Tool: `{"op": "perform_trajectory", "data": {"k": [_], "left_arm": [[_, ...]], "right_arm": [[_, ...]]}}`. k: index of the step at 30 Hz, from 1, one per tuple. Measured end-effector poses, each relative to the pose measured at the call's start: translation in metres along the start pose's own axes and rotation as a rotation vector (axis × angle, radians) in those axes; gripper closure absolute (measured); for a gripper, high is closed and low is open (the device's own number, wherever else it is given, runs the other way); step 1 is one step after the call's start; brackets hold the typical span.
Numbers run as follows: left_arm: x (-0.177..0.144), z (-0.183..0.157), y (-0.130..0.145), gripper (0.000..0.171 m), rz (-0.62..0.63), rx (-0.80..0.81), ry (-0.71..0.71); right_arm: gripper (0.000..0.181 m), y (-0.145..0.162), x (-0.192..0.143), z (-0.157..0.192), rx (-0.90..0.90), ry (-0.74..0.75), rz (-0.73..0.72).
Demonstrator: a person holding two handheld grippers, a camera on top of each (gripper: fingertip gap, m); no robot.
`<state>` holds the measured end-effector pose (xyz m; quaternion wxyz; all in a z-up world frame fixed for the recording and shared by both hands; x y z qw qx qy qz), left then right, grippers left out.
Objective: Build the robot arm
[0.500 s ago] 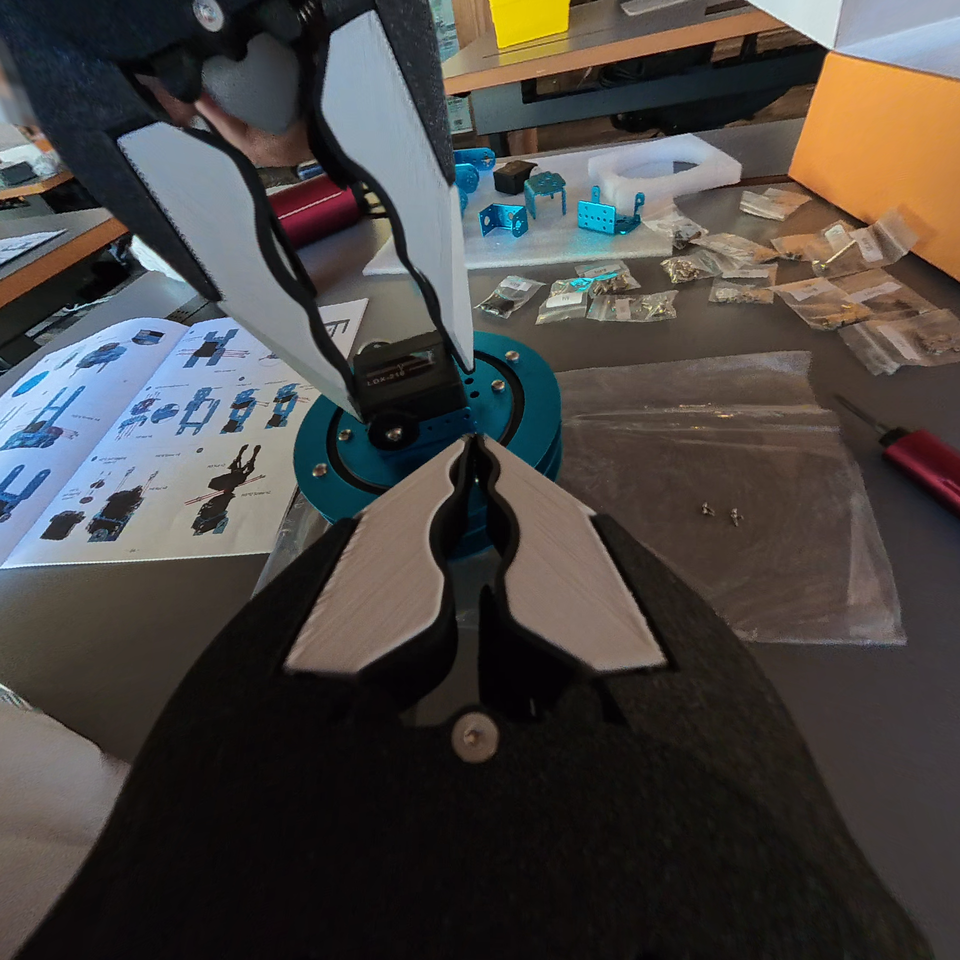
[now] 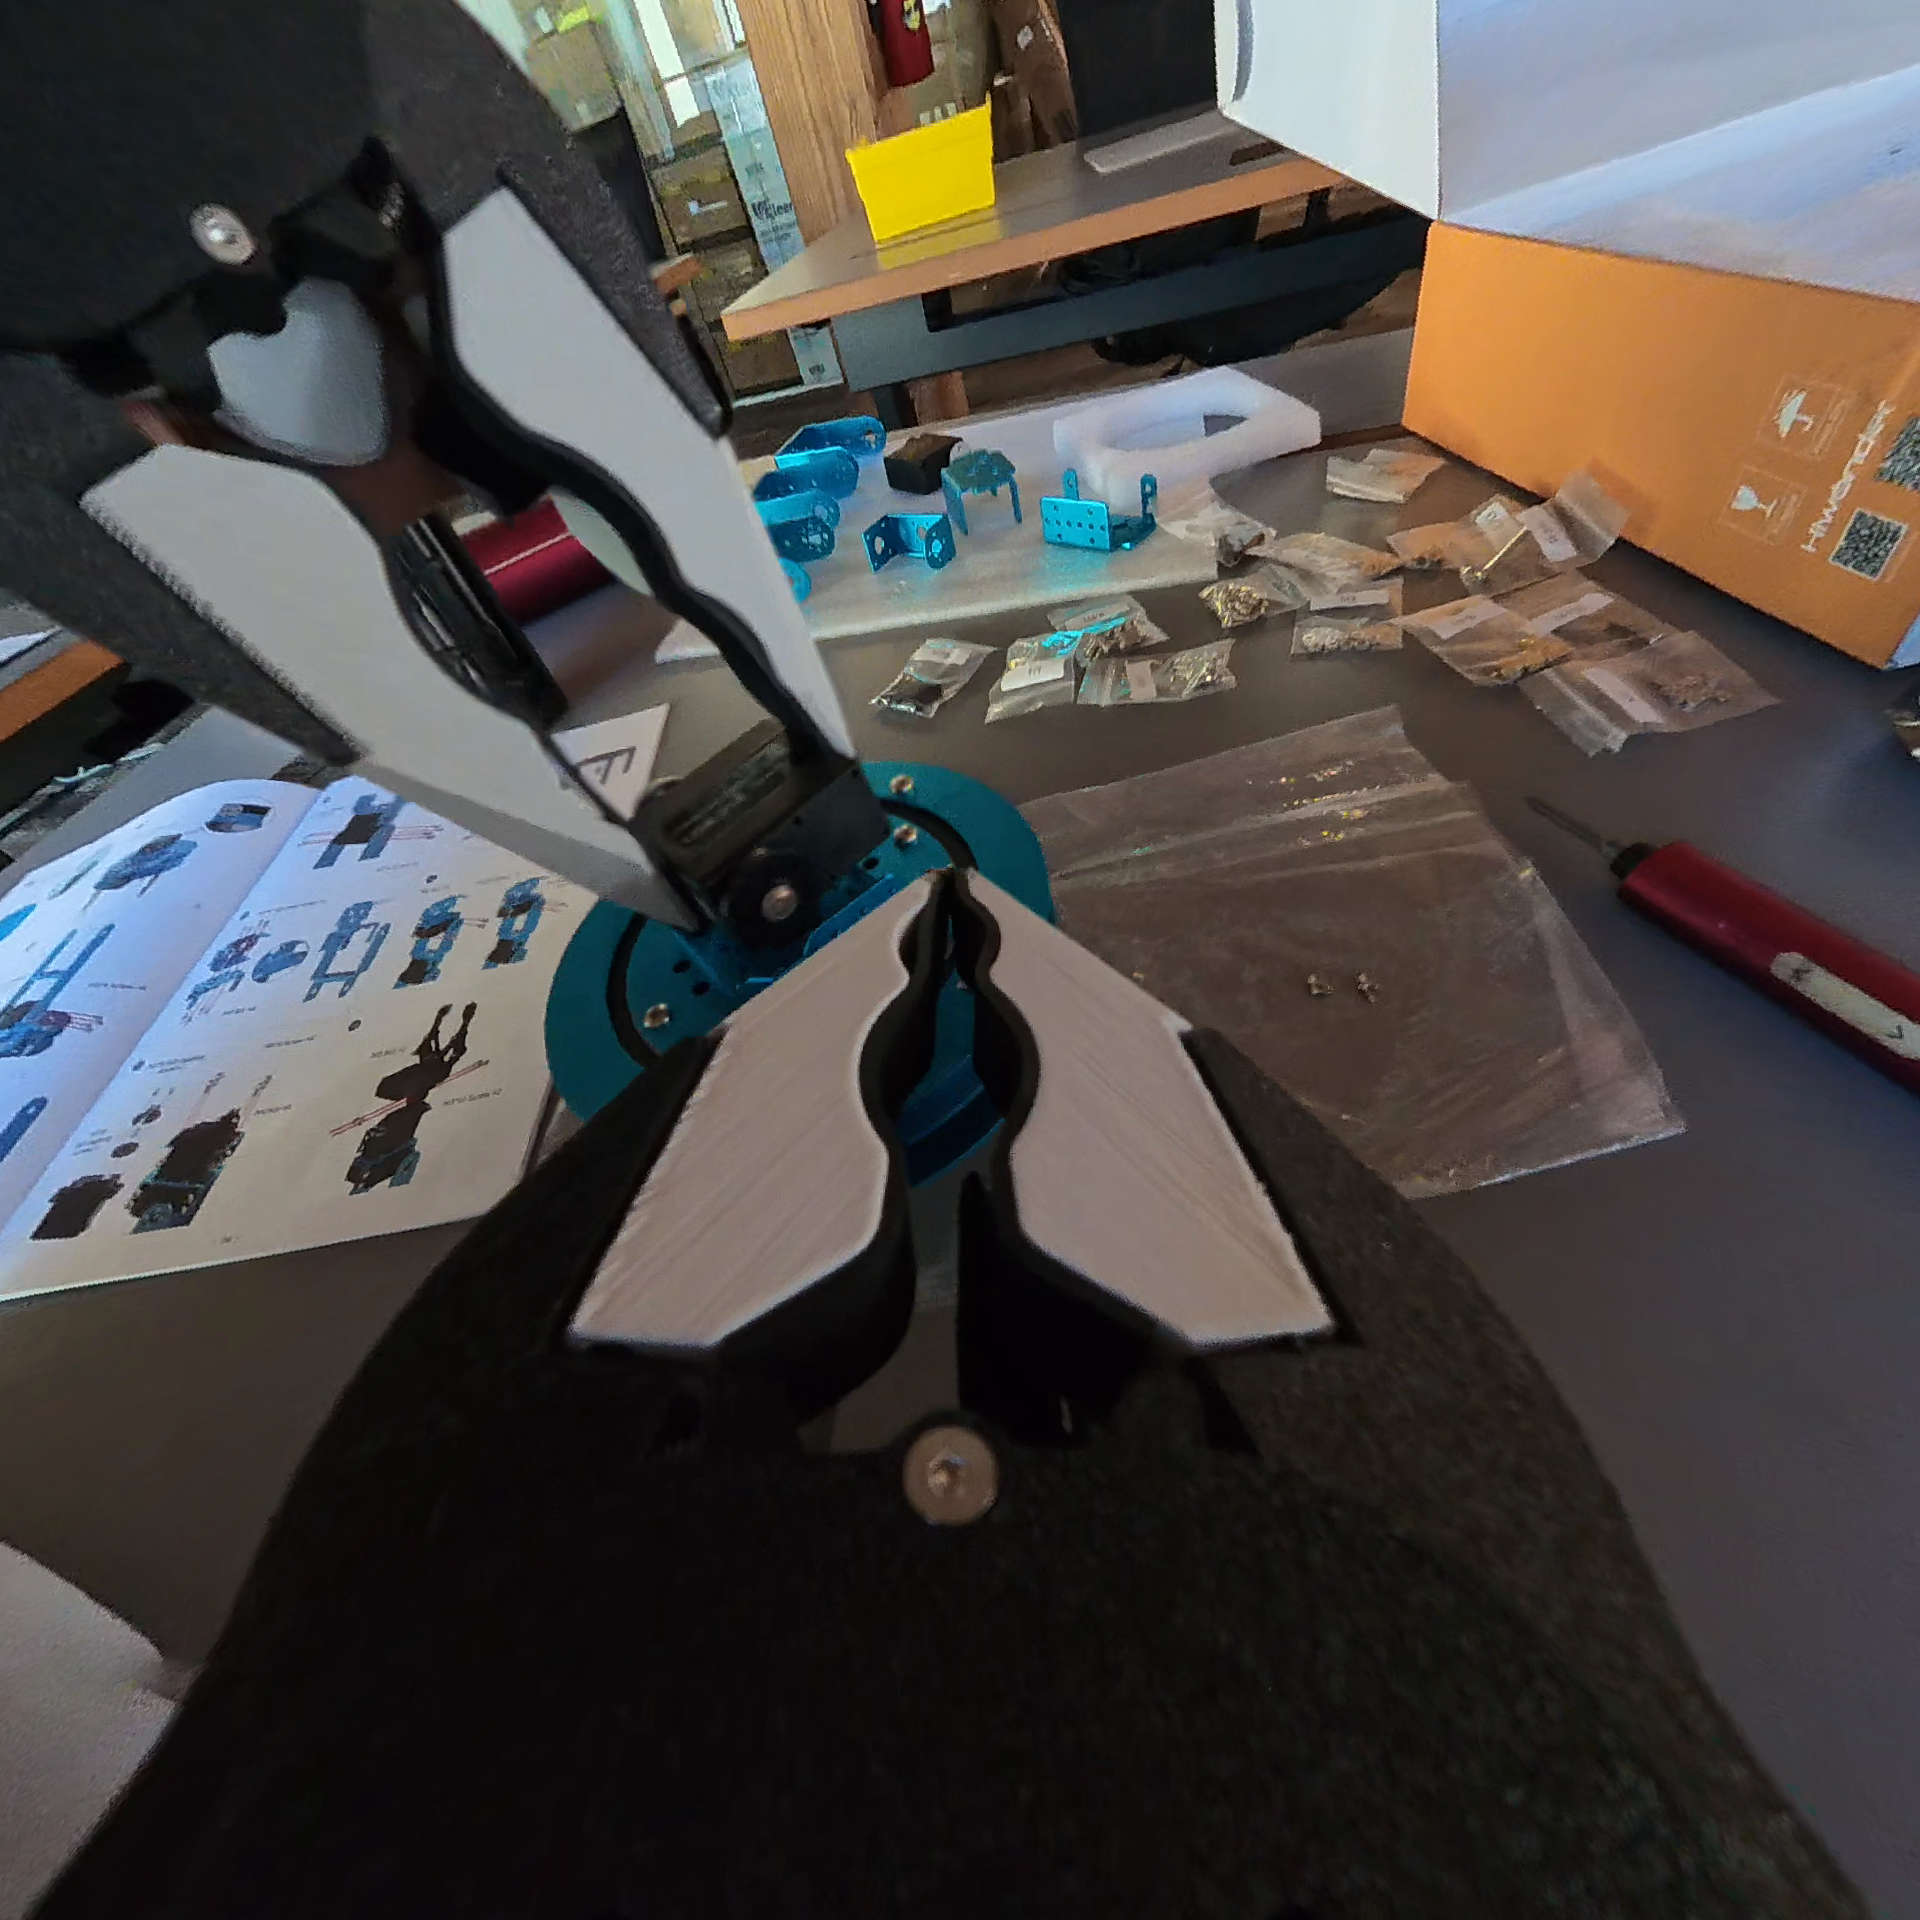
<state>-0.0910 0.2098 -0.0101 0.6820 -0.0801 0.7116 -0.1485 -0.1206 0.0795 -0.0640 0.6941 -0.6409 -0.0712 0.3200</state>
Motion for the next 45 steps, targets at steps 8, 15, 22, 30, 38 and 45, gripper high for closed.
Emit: {"op": "perform_trajectory", "data": {"k": [8,15,22,30,38,45], "left_arm": [[-0.001,-0.002,-0.004,0.129,0.004,0.006,0.07],[0.003,0.003,-0.004,0.129,-0.021,-0.008,0.091],[-0.003,0.0,0.006,0.129,-0.063,-0.052,0.071],[-0.002,0.001,0.004,0.129,0.009,-0.02,0.082],[-0.001,0.007,-0.001,0.129,0.054,-0.017,0.131],[0.007,0.009,-0.002,0.129,0.069,-0.006,0.176]], "right_arm": [[0.181,0.004,0.001,0.003,-0.015,0.004,0.005],[0.181,0.005,0.005,0.003,0.018,0.008,-0.022],[0.181,0.005,0.007,0.01,-0.03,0.0,-0.006],[0.181,0.004,0.01,0.015,-0.089,0.052,0.059],[0.181,0.004,0.011,0.017,-0.112,0.069,0.076],[0.181,0.003,0.012,0.019,-0.14,0.062,0.084]]}}
Point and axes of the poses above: each gripper's, where its closed fingertips meet, x out along the fingers, y out of its underside, z = x × y across the jaws, the point moved 9 cm from there along -x, back along the fingers, and after that the axes turned 12 degrees about y, right-handed, at the moved point
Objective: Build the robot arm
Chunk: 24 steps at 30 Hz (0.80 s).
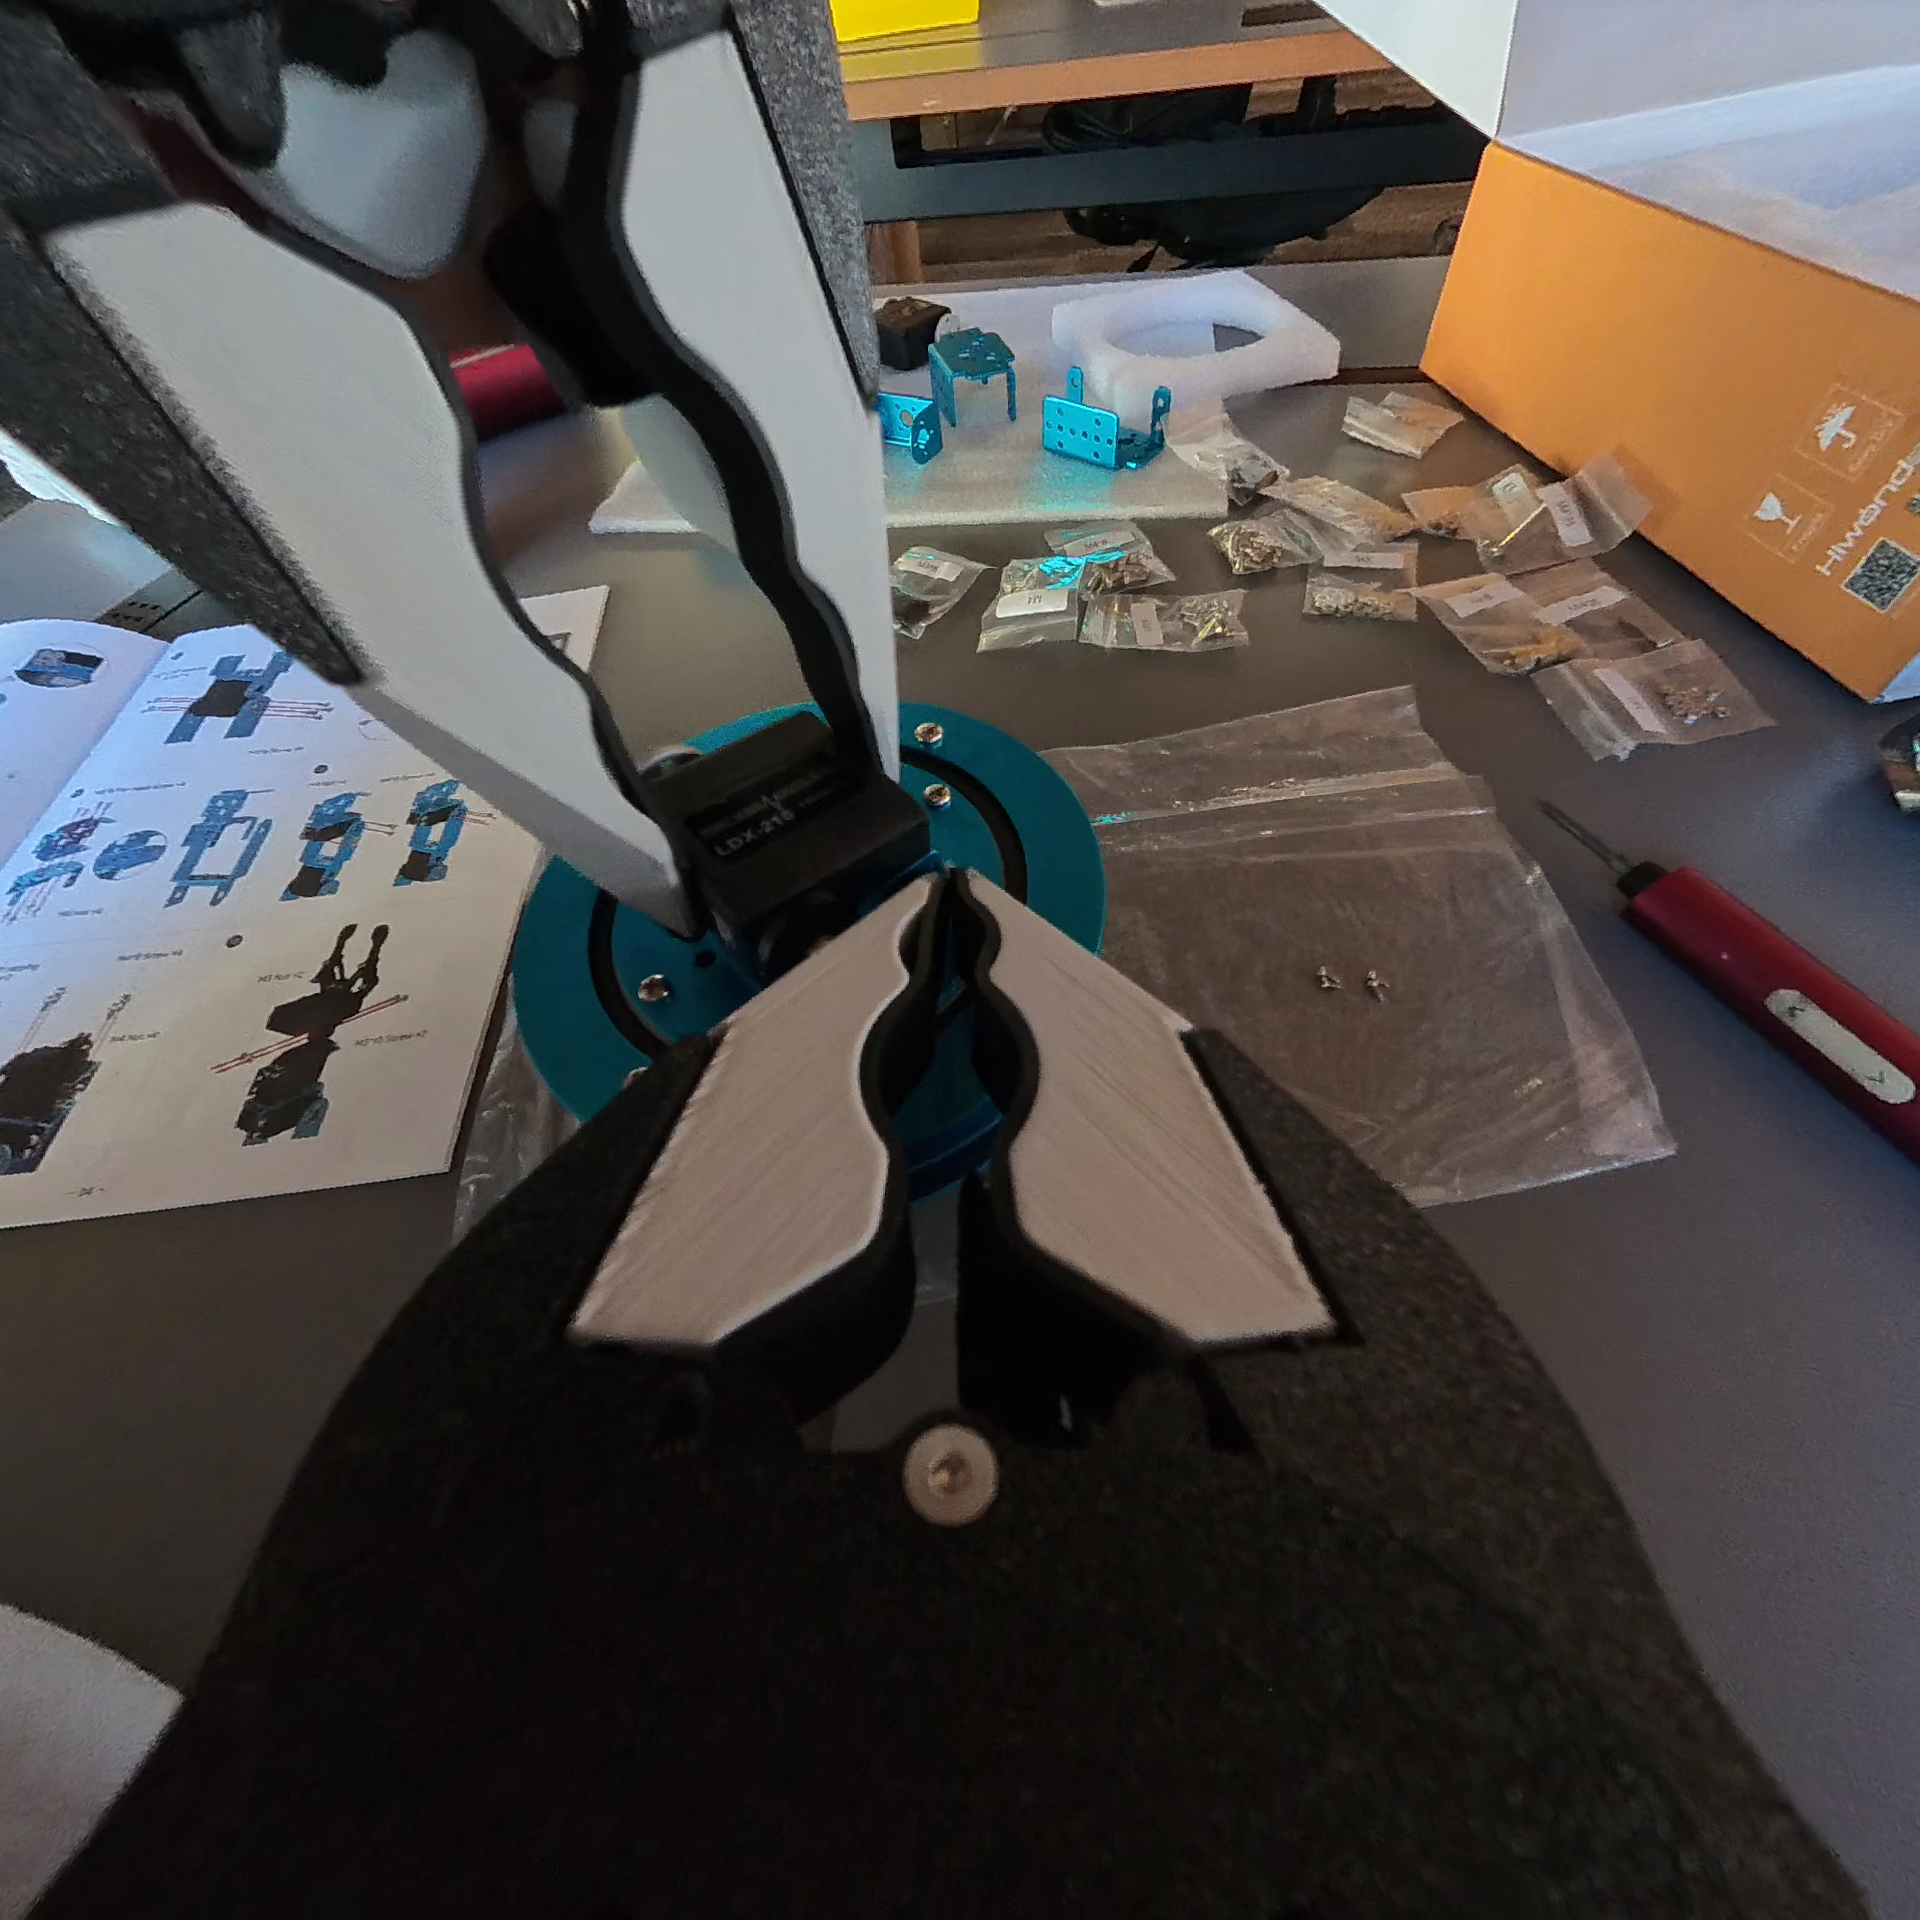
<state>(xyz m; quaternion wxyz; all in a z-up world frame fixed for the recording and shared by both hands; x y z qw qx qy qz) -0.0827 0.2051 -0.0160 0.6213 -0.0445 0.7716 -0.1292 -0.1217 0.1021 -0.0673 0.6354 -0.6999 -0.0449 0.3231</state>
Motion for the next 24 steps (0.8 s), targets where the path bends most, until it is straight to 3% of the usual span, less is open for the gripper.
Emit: {"op": "perform_trajectory", "data": {"k": [10,12,14,18,24], "left_arm": [[0.0,-0.002,0.005,0.129,-0.05,-0.012,-0.009],[-0.001,-0.004,0.006,0.129,-0.06,-0.009,-0.014],[-0.002,-0.005,0.007,0.129,-0.069,-0.005,-0.022],[-0.001,-0.007,0.007,0.129,-0.079,0.0,-0.051],[-0.011,-0.012,0.01,0.129,-0.122,-0.029,-0.099]], "right_arm": [[0.181,-0.006,-0.002,-0.007,-0.016,-0.054,-0.017],[0.181,-0.013,-0.007,-0.017,-0.121,-0.138,-0.064],[0.161,-0.016,-0.007,-0.031,-0.242,-0.332,-0.047],[0.165,-0.02,0.006,-0.047,-0.403,-0.667,-0.099],[0.169,-0.03,0.041,-0.054,-0.615,-0.811,-0.046]]}}
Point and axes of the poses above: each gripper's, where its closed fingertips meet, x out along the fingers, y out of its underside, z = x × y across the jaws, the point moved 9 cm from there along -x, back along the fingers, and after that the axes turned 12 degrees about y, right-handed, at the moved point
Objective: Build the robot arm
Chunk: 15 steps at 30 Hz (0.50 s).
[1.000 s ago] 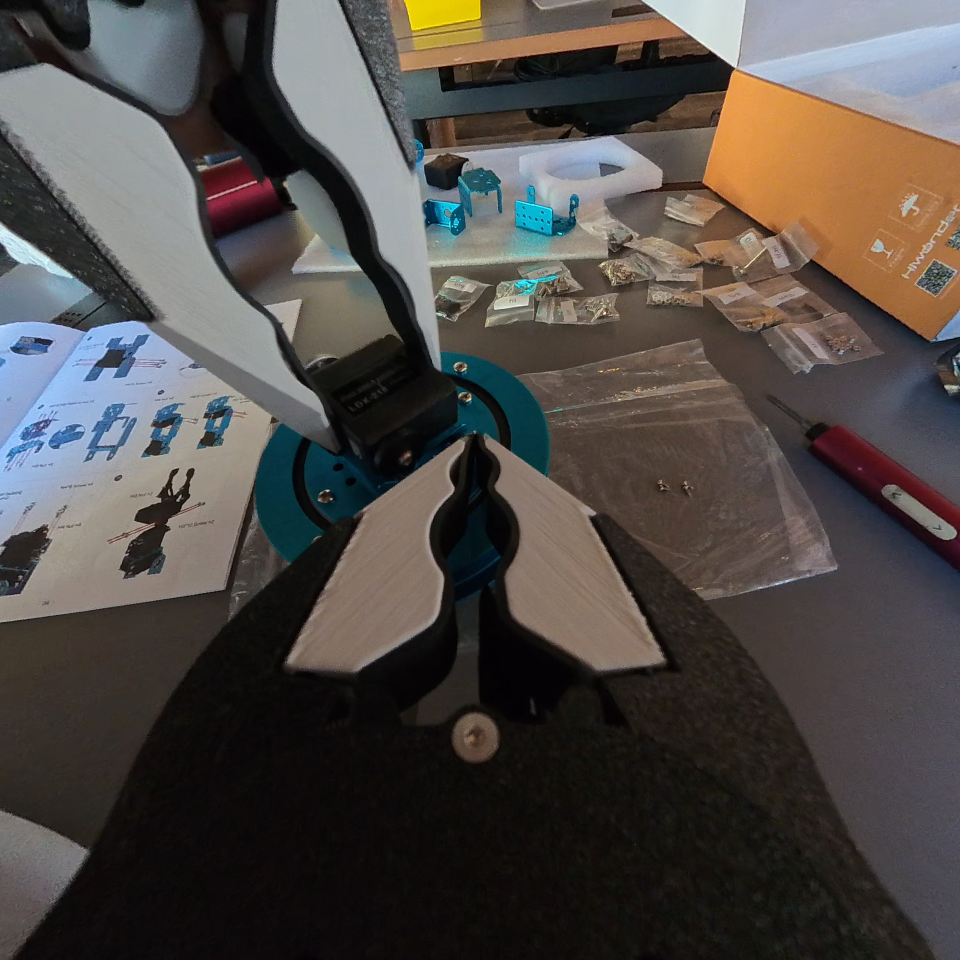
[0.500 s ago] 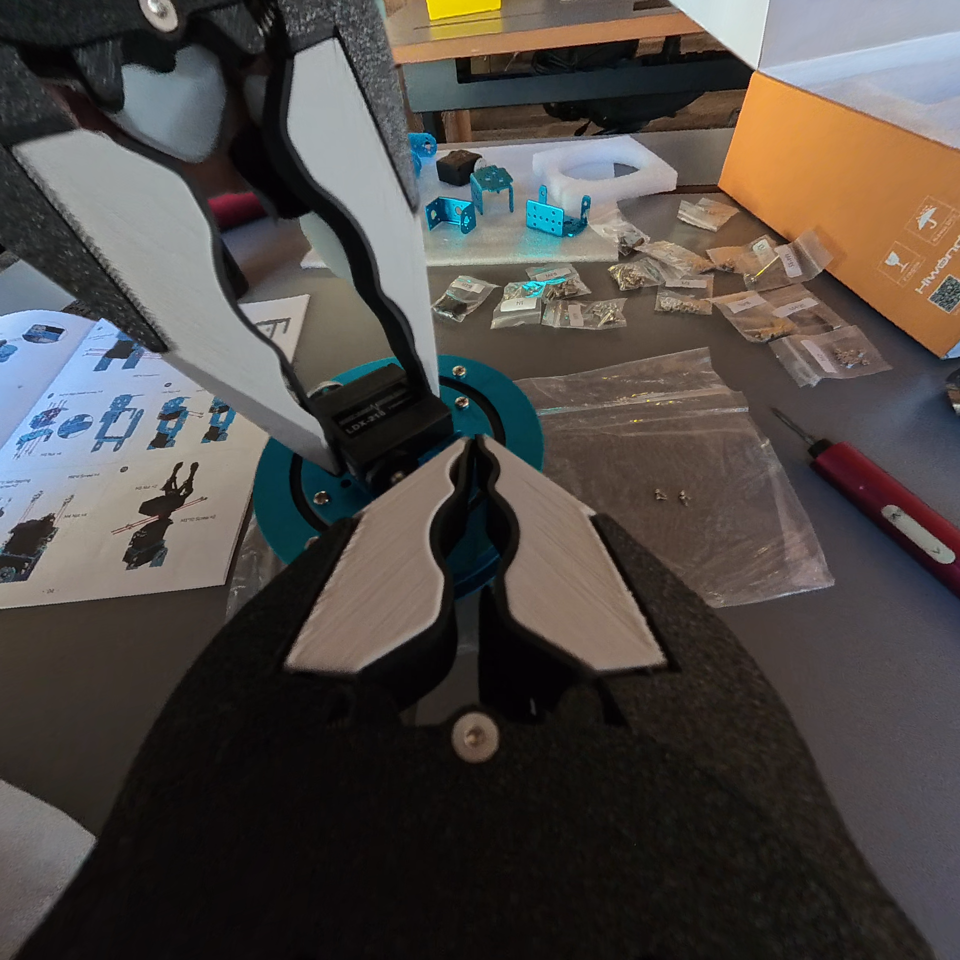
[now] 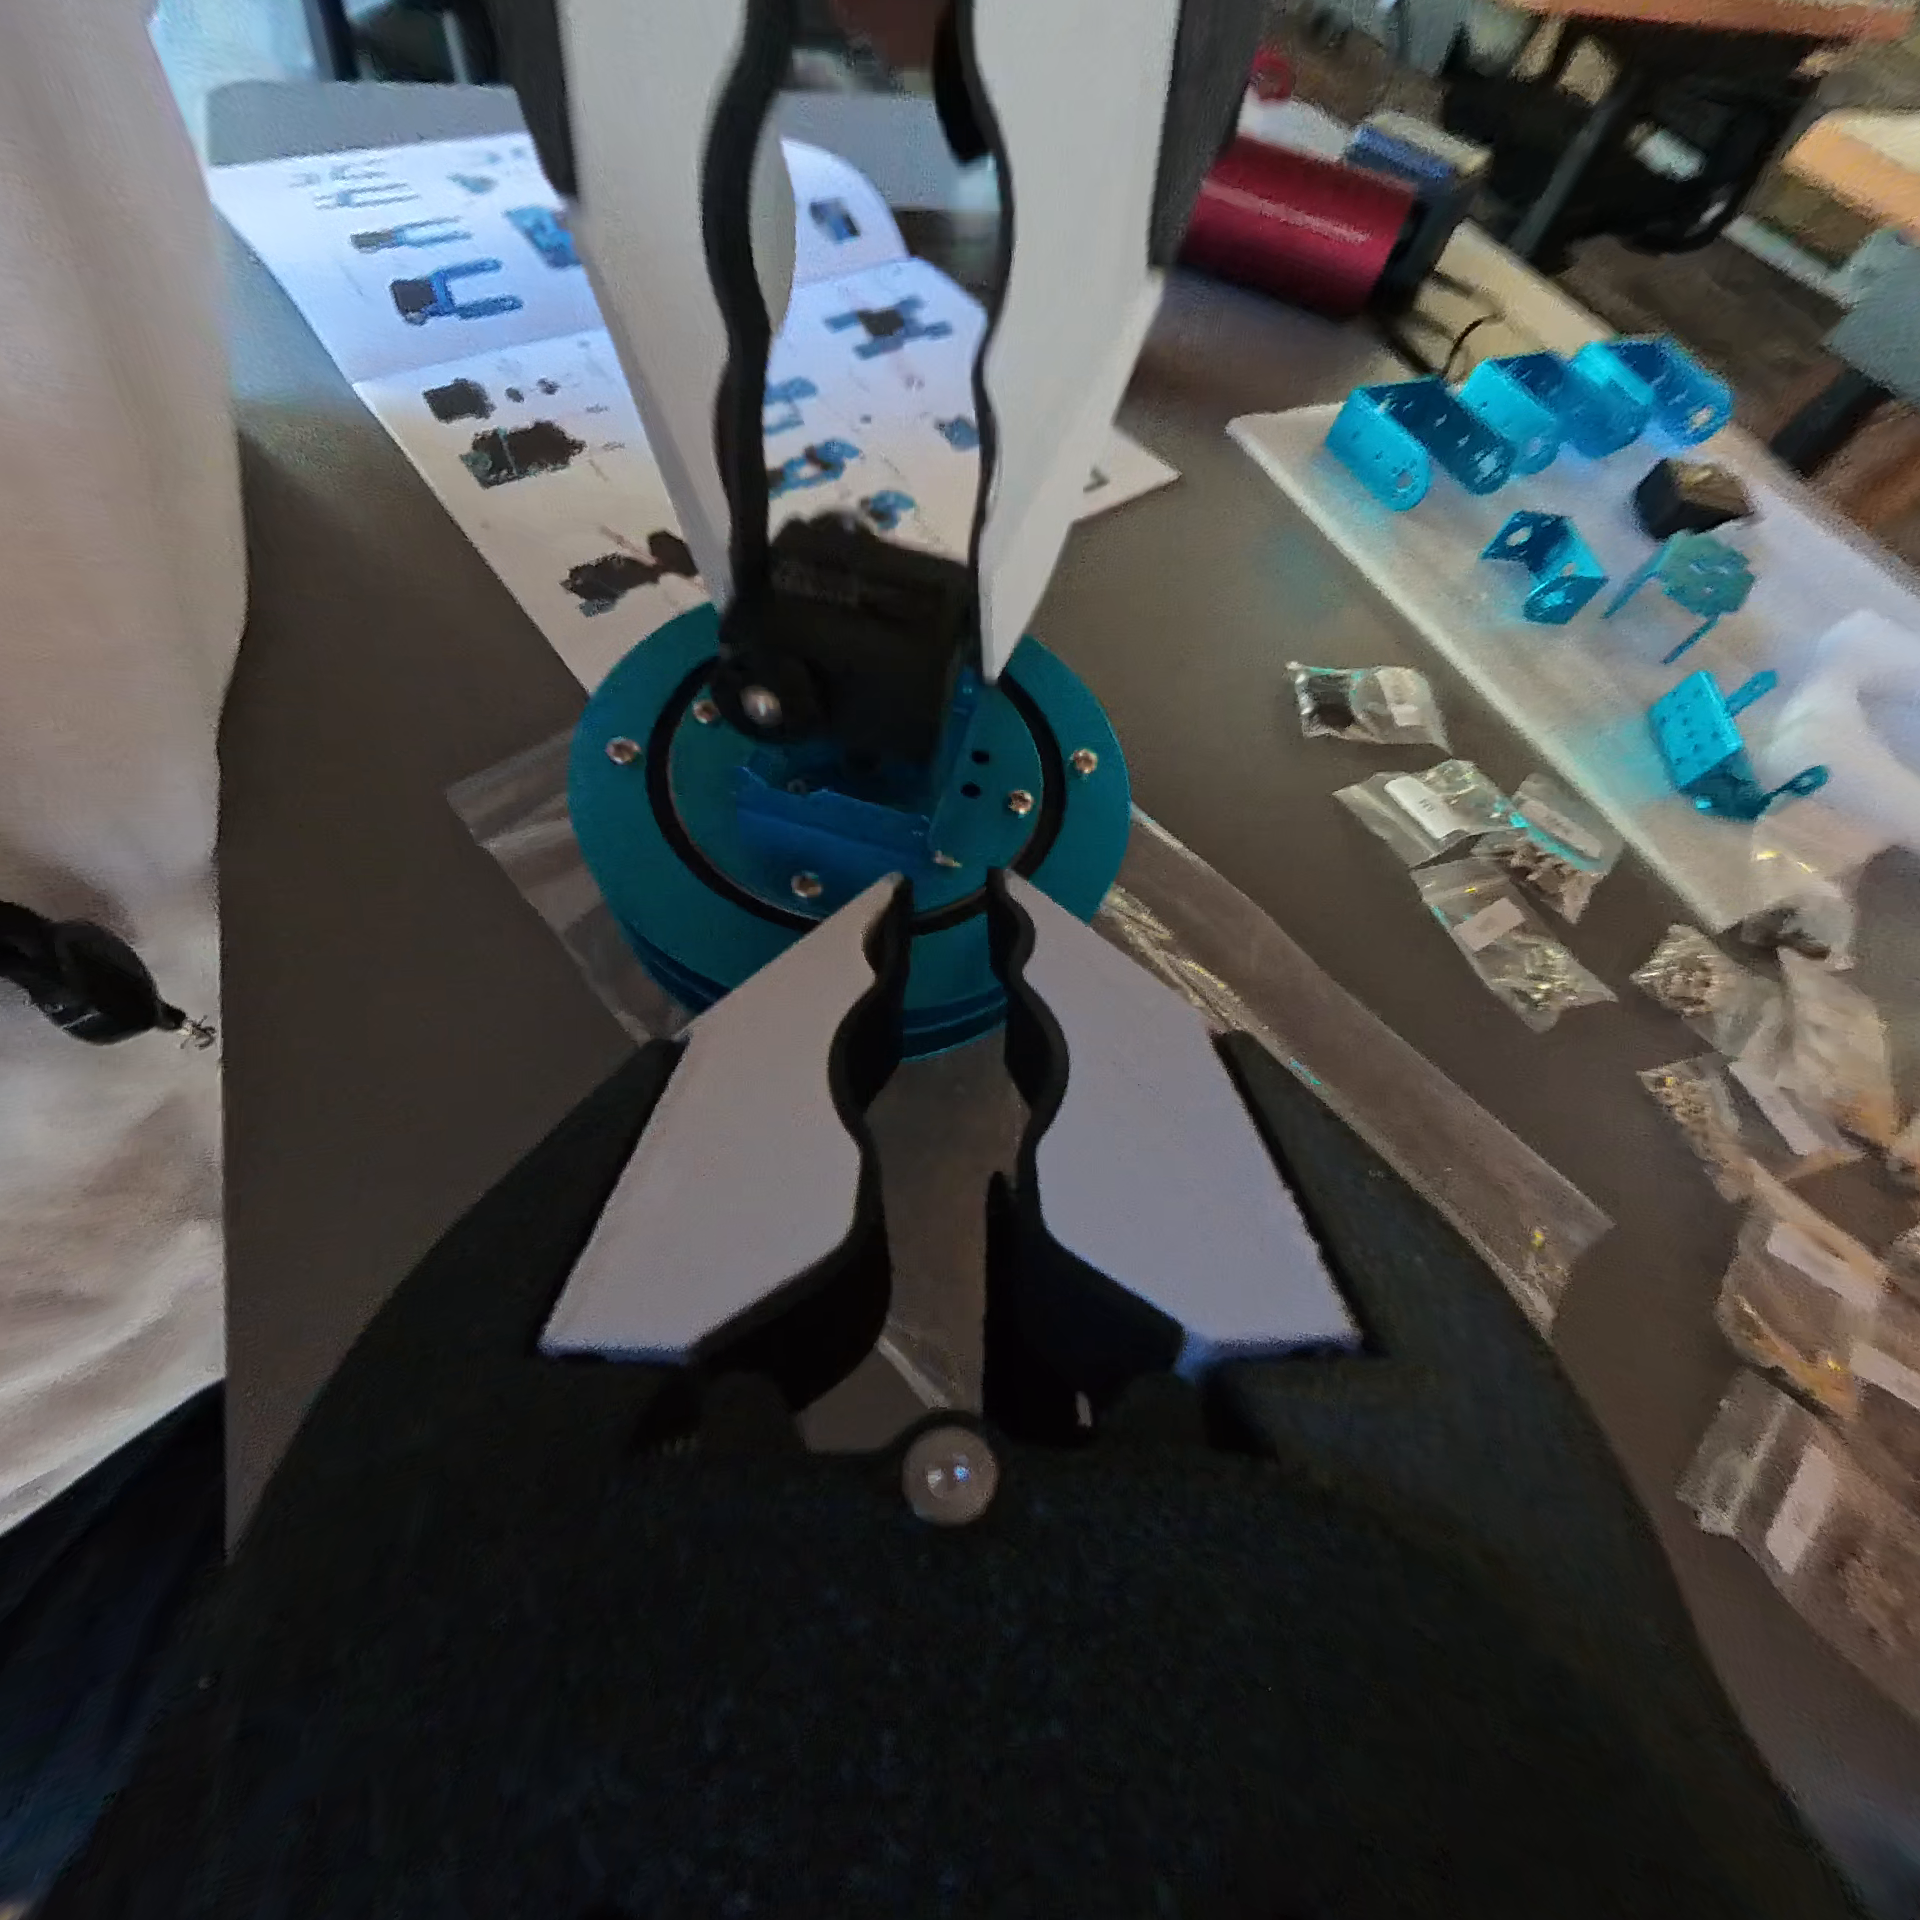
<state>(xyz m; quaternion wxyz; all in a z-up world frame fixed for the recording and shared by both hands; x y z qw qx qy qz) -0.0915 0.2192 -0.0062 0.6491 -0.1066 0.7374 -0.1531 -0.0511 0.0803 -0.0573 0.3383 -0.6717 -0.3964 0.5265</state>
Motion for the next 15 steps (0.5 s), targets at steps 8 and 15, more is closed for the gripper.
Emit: {"op": "perform_trajectory", "data": {"k": [8,15], "left_arm": [[-0.013,-0.011,0.028,0.129,-0.17,-0.108,-0.053],[-0.019,-0.039,0.054,0.129,-0.318,-0.179,-0.162]], "right_arm": [[0.172,-0.003,0.011,-0.005,-0.004,-0.143,0.019],[0.17,-0.019,0.014,-0.035,-0.129,-0.382,0.066]]}}
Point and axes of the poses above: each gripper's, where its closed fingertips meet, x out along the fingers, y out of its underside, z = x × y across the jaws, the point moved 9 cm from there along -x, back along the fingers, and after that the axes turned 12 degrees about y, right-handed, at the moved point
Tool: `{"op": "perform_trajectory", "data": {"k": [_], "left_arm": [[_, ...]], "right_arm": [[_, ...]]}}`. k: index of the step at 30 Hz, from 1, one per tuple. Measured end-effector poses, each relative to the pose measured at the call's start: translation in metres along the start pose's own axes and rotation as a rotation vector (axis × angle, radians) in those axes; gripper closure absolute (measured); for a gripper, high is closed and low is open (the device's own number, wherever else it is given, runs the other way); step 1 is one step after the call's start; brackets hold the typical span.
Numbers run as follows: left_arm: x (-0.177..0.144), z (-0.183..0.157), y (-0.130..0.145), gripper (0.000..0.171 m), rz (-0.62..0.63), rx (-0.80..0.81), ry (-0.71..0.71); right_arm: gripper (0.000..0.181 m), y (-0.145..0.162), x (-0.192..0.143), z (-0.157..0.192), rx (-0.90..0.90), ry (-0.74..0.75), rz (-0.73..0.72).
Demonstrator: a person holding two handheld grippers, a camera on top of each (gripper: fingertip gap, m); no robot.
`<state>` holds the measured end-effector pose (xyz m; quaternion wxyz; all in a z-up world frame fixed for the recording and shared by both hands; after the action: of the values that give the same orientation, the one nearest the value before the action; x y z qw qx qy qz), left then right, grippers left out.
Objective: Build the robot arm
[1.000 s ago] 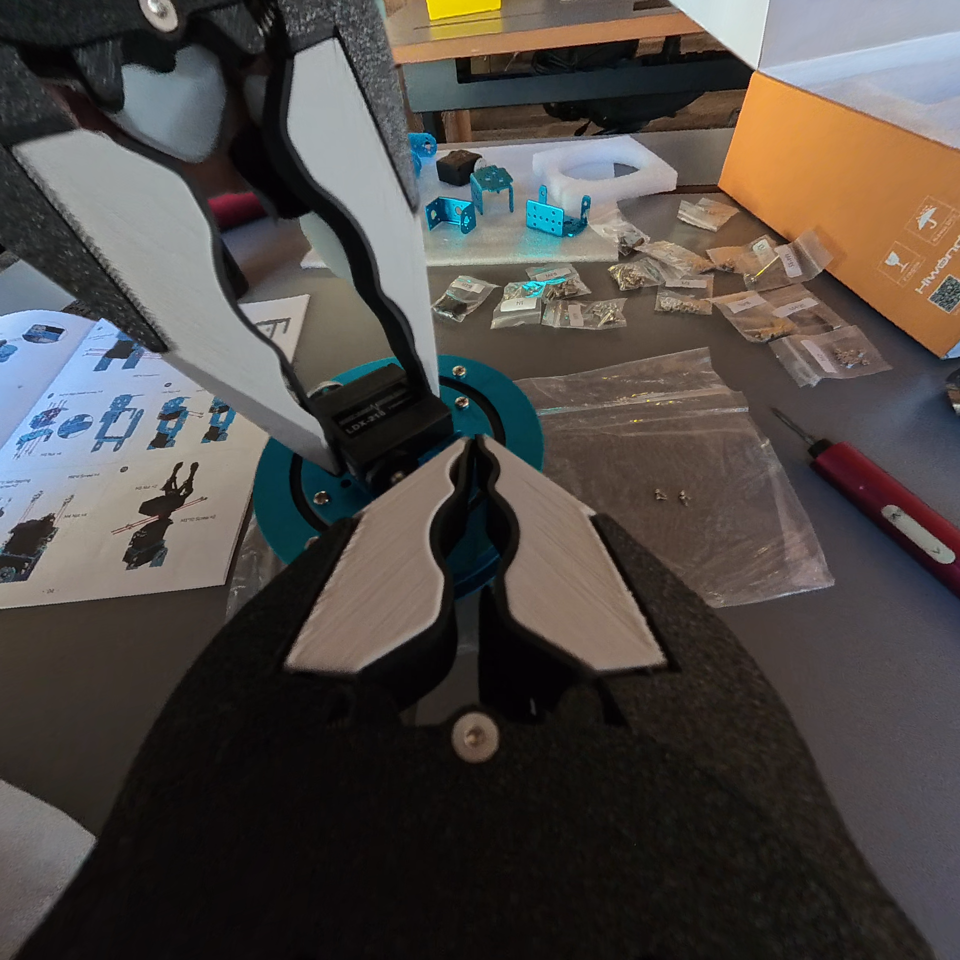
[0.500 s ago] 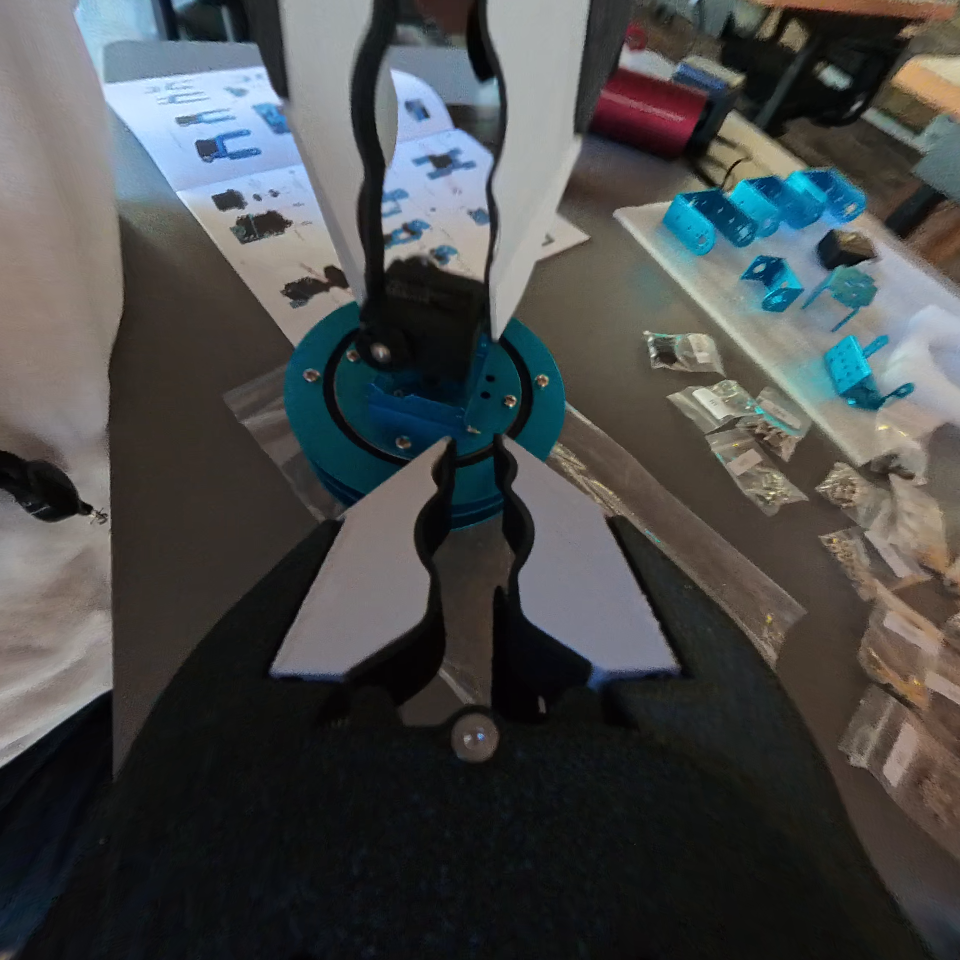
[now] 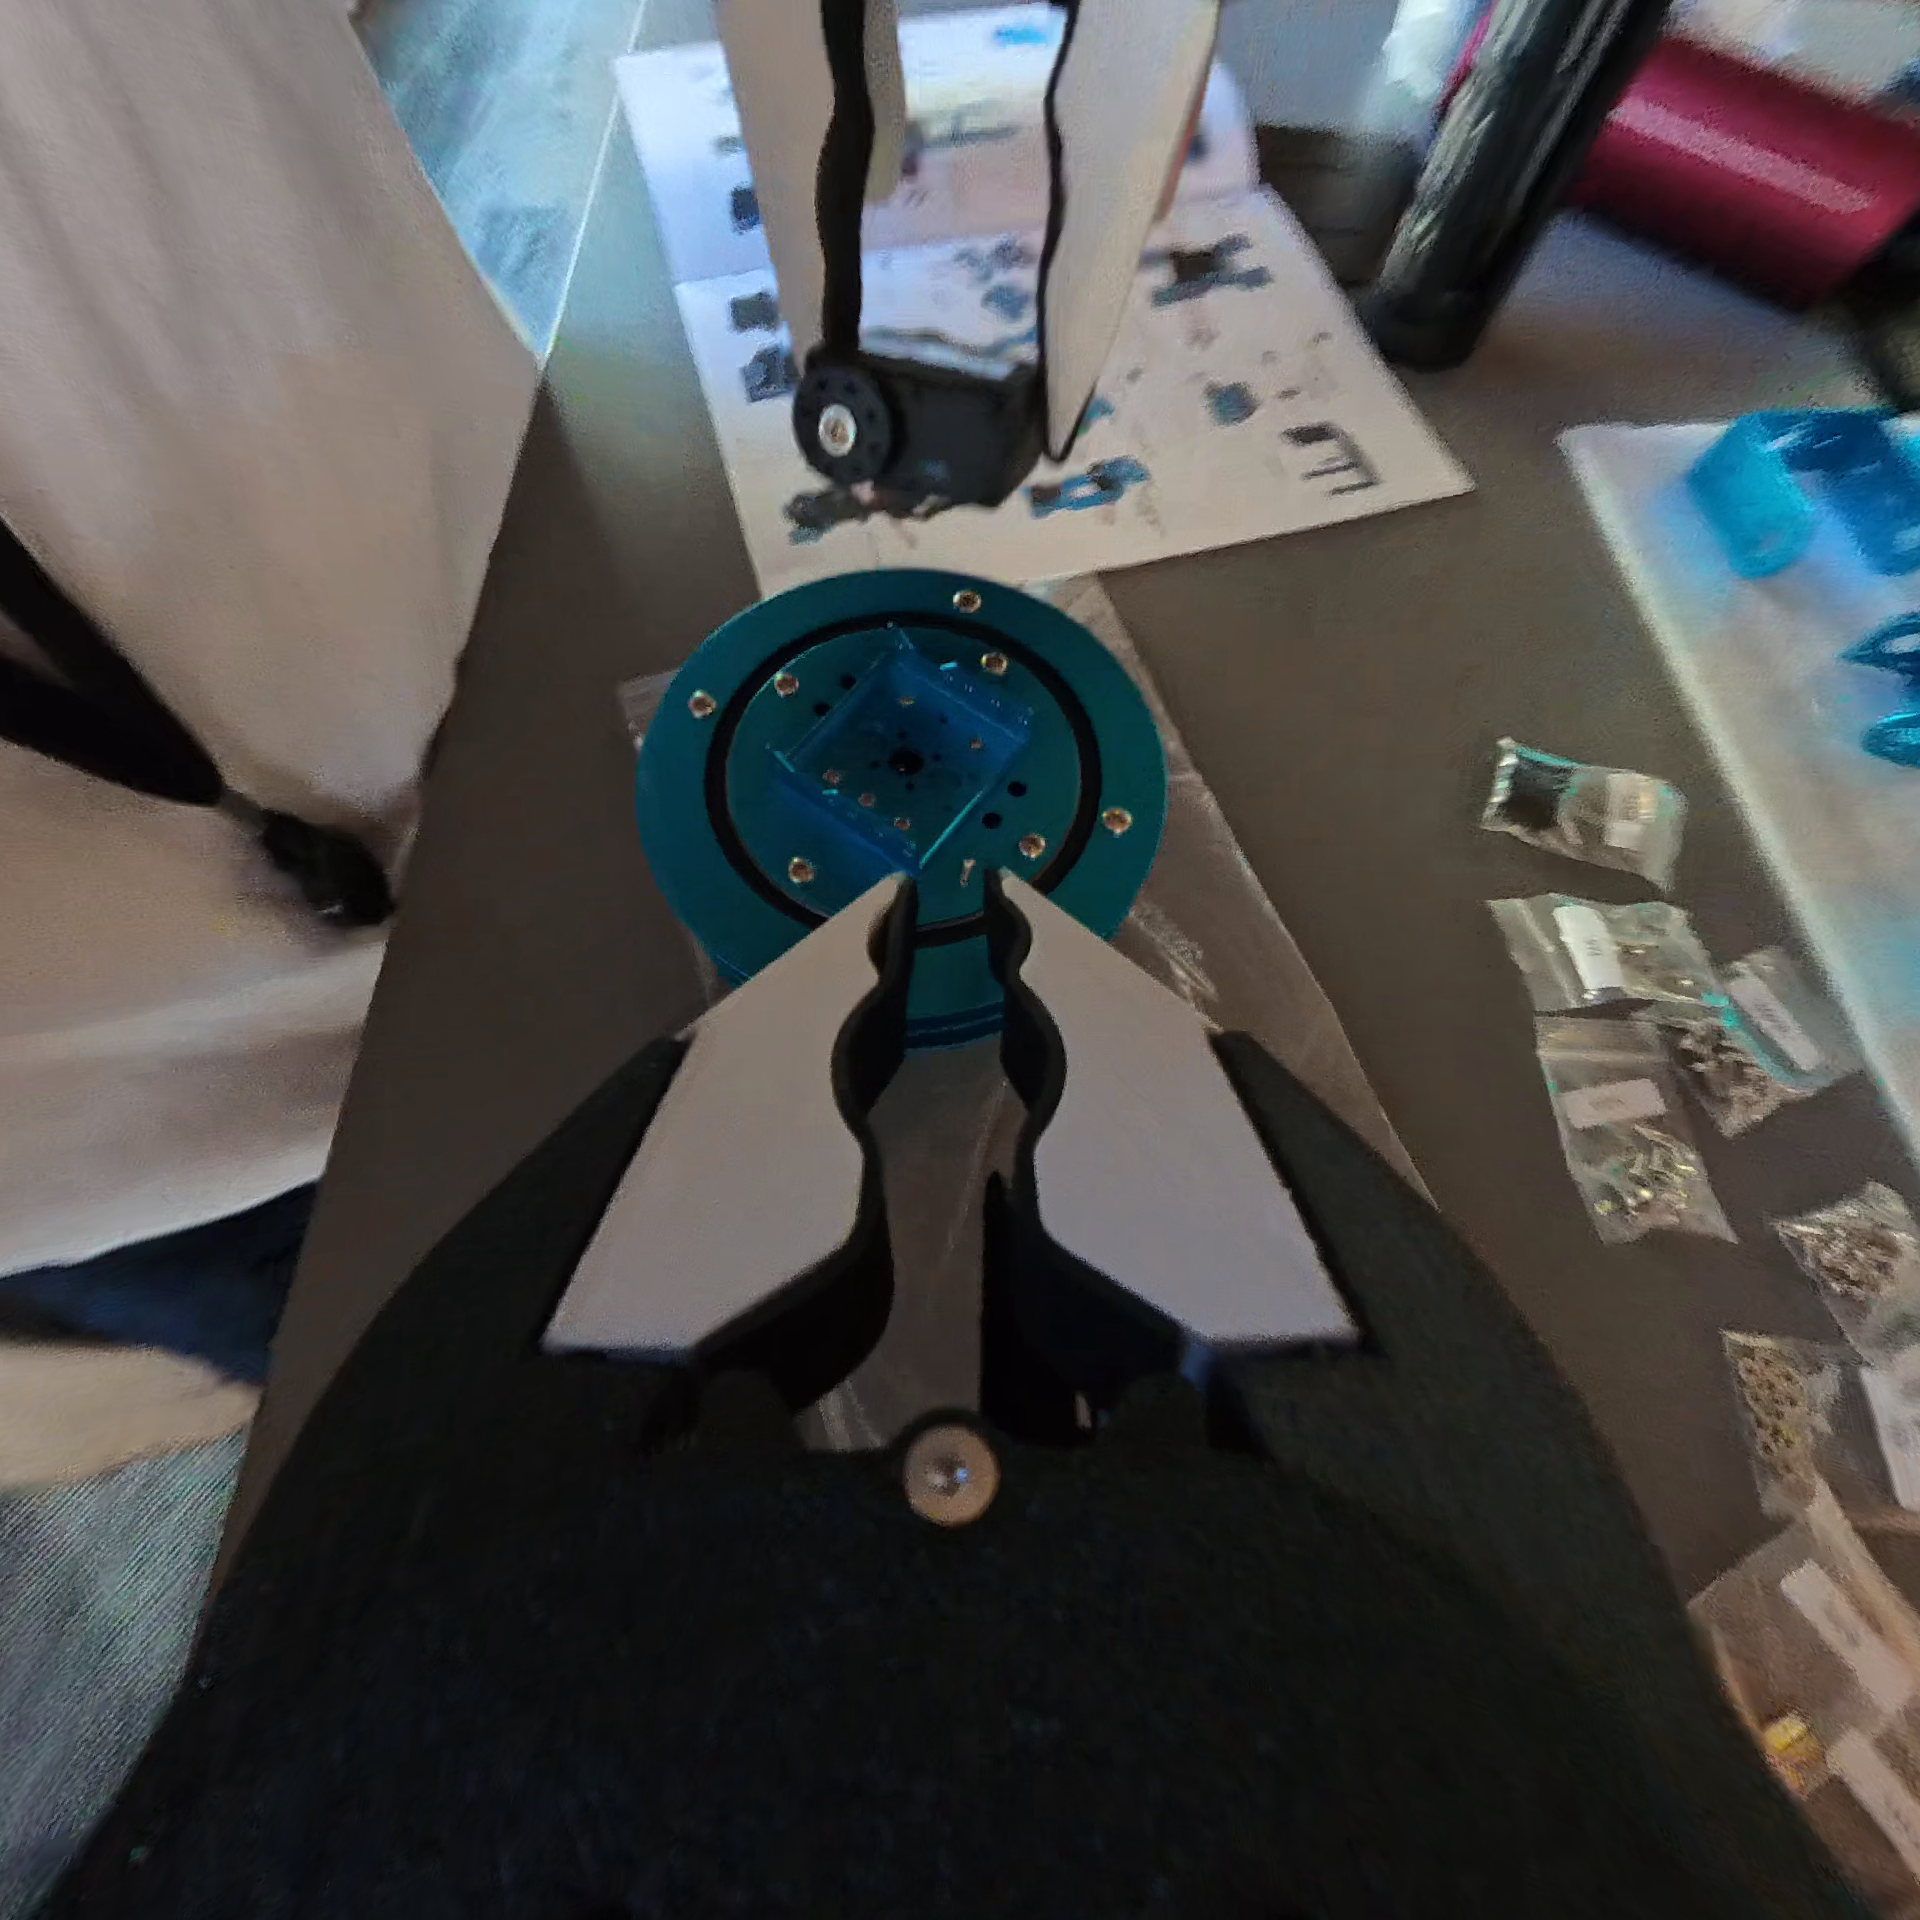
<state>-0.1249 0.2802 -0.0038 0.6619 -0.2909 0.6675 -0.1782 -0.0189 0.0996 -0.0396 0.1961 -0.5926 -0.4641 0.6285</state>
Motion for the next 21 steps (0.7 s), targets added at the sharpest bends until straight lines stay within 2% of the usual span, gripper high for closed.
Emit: {"op": "perform_trajectory", "data": {"k": [4,6,11,14,21], "left_arm": [[-0.008,-0.015,0.021,0.129,-0.05,-0.152,-0.088],[-0.004,-0.028,0.035,0.129,-0.025,-0.202,-0.149],[0.032,-0.057,0.063,0.129,0.085,-0.243,-0.159],[0.048,-0.059,0.064,0.129,0.089,-0.23,-0.102],[0.07,-0.049,0.056,0.129,0.135,-0.184,-0.118]], "right_arm": [[0.173,-0.011,0.015,-0.01,-0.076,-0.152,0.088],[0.173,-0.013,0.02,-0.01,-0.128,-0.193,0.138],[0.176,-0.017,0.026,-0.015,-0.172,-0.213,0.217],[0.175,-0.019,0.027,-0.013,-0.179,-0.219,0.25],[0.181,-0.022,0.026,-0.004,-0.197,-0.164,0.289]]}}
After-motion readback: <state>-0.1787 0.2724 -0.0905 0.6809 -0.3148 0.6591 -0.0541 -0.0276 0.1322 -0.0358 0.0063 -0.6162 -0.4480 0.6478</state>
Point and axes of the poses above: each gripper's, where its closed fingertips meet, x out along the fingers, y out of its underside, z = x × y across the jaws, the point moved 9 cm from there along -x, back along the fingers, and after that the axes turned 12 degrees about y, right-handed, at the moved point
